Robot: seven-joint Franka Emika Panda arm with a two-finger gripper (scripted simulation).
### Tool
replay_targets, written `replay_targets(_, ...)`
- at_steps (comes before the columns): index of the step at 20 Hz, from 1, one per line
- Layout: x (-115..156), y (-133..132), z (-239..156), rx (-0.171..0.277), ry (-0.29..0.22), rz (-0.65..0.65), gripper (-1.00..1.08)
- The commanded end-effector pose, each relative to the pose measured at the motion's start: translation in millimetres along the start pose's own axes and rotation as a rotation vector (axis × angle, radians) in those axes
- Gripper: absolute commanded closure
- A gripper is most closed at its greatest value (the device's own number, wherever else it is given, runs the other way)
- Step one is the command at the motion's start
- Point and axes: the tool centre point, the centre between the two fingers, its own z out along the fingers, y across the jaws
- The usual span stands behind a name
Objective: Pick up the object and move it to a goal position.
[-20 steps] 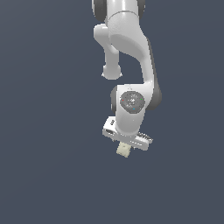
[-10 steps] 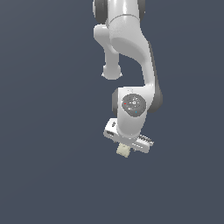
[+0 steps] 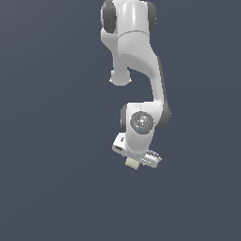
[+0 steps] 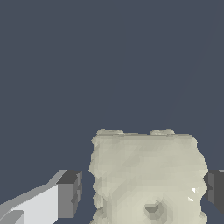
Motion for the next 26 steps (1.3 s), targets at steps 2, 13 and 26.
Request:
replay_targets(2,0.8,-0.6,7.4,0.001,0.001,0.001,-0.92)
replay_targets(13,1.7,-0.9,6.2,0.001,0.001,0.001,1.08)
replay_targets(26,-5.8,5.9,-11.5,0.001,0.001,0.001,1.08)
